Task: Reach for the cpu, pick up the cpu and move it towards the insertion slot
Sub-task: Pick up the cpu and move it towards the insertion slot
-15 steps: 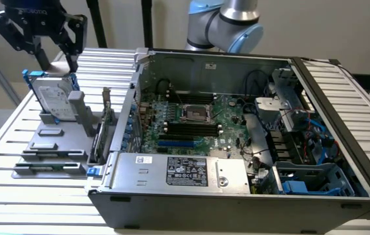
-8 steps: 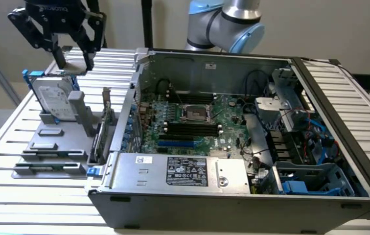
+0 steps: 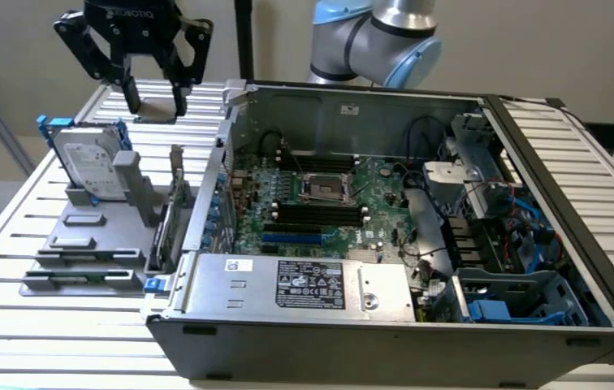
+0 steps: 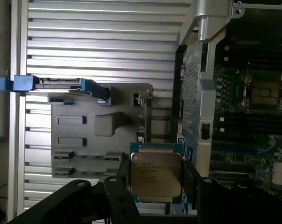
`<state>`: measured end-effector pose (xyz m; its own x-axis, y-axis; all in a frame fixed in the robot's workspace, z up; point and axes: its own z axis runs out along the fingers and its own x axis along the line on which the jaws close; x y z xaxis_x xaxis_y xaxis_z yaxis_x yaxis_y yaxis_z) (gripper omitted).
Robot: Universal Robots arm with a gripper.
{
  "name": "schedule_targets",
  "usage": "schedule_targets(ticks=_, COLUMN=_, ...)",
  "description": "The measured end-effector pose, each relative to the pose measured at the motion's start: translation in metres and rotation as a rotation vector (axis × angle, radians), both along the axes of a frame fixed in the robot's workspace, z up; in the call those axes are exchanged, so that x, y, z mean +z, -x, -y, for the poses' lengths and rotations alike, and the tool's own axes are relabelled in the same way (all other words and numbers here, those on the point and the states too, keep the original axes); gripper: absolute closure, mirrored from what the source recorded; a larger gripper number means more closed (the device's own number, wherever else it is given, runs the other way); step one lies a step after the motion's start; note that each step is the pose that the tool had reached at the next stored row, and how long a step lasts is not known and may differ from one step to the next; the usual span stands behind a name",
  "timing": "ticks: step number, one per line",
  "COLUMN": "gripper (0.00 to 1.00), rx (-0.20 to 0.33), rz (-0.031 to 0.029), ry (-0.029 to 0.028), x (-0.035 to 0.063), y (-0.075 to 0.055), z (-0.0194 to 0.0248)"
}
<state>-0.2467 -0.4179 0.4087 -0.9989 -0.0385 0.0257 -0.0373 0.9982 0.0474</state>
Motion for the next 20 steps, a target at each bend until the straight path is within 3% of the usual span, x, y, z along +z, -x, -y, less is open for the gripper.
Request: schedule_targets(ticks=20, gripper=0.45, rx=0.0, rz=-0.0022, ry=-0.0059, x=0.0013, y=-0.091, z=0.0)
